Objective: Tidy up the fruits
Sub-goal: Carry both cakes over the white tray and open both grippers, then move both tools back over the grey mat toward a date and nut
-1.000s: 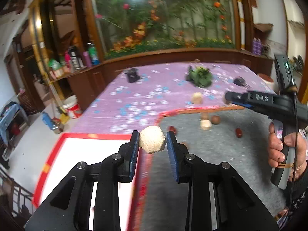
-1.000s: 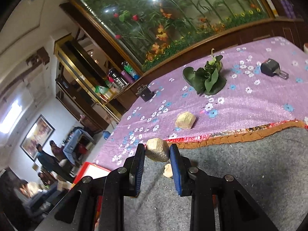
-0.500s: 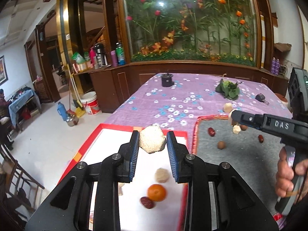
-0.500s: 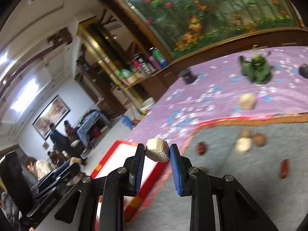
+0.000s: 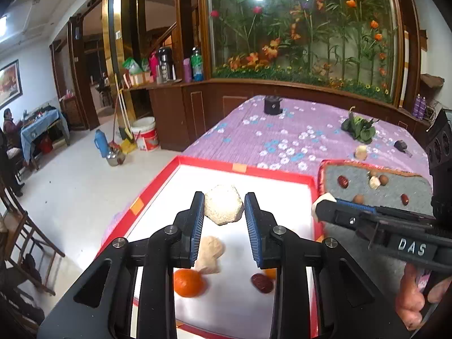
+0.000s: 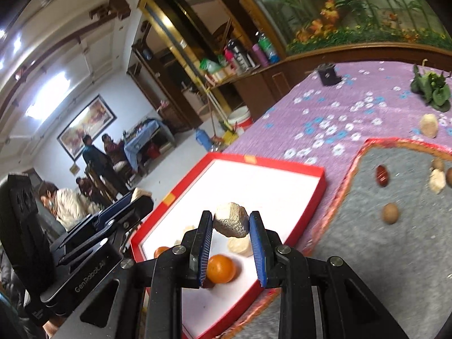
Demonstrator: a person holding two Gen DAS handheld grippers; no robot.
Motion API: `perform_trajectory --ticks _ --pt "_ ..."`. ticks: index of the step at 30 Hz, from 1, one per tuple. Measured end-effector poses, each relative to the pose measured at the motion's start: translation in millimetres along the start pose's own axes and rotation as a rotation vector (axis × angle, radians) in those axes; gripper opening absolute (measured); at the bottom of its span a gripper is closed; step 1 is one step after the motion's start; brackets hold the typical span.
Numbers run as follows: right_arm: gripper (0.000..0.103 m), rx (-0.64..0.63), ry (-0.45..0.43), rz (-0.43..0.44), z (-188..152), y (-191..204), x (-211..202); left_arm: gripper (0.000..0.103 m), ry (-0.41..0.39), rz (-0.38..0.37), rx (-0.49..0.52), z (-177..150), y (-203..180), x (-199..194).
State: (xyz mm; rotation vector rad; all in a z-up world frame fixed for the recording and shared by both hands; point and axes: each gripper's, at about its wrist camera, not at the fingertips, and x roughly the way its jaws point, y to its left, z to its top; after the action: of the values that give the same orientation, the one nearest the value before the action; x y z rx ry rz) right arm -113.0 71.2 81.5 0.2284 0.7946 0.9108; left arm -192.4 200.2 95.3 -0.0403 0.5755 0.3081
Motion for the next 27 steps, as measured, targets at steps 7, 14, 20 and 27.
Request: perform_trajectory --ticks 7,14,20,27 --pt "0.026 -0.038 0.066 -0.019 -14.6 11.5 26.5 0.028 0.087 0.037 -0.023 -23.9 19.2 27.7" --pt "0.026 -0.099 0.102 -0.049 -22.6 25.5 46.0 0.028 0.155 0.064 -0.055 -40.5 33.6 48.8" --pt "0.039 -0.124 0.097 -0.045 -20.9 36.3 47.3 0.055 0.163 0.070 -0.058 -40.9 33.2 47.2" --pt "0.048 -0.079 0.044 -0.050 -18.6 16.0 28.5 0.062 0.138 0.070 -0.012 -38.4 18.0 37.5"
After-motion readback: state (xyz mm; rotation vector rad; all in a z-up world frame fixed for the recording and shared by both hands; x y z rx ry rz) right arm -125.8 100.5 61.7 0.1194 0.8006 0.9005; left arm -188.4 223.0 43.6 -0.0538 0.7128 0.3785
